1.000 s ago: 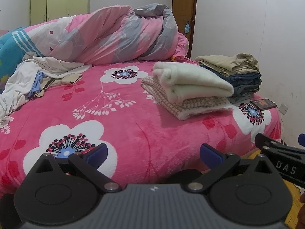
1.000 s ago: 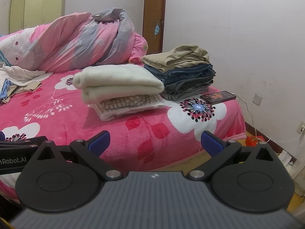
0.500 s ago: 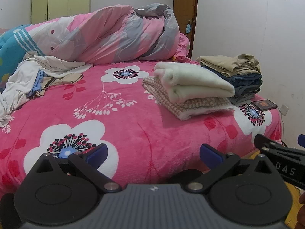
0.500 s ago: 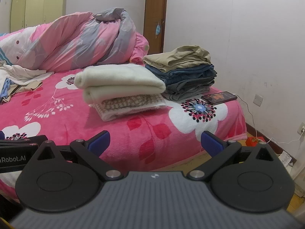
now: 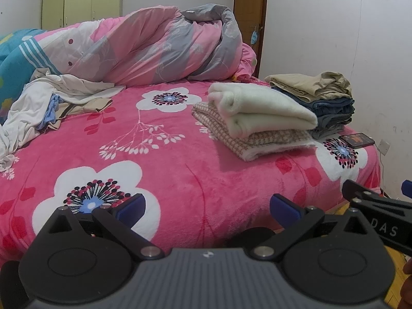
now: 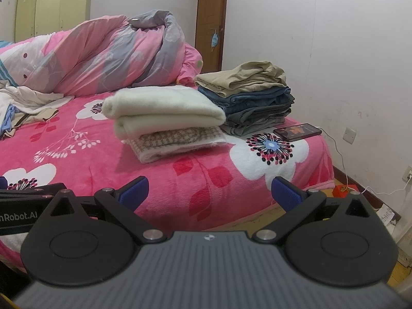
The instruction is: Fold clothes
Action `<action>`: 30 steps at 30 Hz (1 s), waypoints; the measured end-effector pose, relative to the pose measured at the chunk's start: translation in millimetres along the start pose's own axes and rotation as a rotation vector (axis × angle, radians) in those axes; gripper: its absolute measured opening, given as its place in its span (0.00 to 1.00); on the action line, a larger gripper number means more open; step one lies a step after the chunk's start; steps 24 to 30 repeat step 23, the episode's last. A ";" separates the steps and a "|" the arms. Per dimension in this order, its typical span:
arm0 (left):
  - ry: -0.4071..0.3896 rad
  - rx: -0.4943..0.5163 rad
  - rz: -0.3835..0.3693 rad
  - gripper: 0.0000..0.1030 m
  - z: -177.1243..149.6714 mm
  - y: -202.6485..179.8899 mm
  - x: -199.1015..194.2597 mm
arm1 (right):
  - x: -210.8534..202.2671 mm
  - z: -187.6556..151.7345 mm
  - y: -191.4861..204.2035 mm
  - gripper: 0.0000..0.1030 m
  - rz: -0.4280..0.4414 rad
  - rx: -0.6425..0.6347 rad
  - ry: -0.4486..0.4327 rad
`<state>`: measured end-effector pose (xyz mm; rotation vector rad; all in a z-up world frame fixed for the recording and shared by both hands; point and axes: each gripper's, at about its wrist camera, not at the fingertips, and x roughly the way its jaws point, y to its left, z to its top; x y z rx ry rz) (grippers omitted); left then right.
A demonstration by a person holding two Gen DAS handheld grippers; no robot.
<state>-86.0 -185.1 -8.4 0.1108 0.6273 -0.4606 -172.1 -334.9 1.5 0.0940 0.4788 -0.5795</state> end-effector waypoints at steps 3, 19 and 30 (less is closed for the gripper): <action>0.000 0.001 0.001 1.00 -0.5 0.1 0.0 | 0.1 -0.1 0.3 0.99 0.000 0.001 0.001; -0.006 0.005 0.006 1.00 -1.7 2.0 -0.6 | 1.1 -1.4 0.6 0.99 0.000 0.004 0.004; -0.006 0.005 0.008 1.00 -1.9 1.5 -1.1 | 1.6 -1.5 0.6 0.99 0.000 0.005 0.005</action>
